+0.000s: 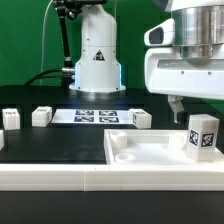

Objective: Assemble one leg

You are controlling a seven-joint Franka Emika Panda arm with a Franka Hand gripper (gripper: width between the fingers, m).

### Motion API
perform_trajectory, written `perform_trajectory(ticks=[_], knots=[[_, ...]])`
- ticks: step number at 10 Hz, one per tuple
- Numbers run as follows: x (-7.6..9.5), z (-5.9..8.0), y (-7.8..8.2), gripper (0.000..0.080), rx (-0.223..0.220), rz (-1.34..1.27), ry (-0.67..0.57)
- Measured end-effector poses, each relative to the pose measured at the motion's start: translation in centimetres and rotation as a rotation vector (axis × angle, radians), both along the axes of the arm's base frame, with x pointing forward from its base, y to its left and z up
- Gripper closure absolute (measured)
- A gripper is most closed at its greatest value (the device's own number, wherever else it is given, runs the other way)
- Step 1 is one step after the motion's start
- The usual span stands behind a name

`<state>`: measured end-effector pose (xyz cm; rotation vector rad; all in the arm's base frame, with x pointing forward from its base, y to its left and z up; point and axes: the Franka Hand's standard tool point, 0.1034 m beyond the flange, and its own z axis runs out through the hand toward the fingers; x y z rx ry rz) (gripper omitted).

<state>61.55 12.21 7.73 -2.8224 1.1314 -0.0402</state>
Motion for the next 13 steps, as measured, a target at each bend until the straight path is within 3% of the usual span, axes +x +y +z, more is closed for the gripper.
perform_trajectory(ticks=[5,9,10,11,12,13], knots=[[1.0,-0.23,0.34,0.015,-0.105,0.567,0.008],[1.14,-0.3,0.02,0.015,-0.12,0.848,-0.006],[1.15,-0.3,0.0,0.026,-0.12,0.859,-0.007],[1.14,-0.3,0.0,0.026,-0.119,0.857,-0.006],[1.14,-0.3,0.0,0.0408,-0.119,0.857,-0.006],[1.15,-0.3,0.0,0.0408,-0.12,0.857,-0.007]])
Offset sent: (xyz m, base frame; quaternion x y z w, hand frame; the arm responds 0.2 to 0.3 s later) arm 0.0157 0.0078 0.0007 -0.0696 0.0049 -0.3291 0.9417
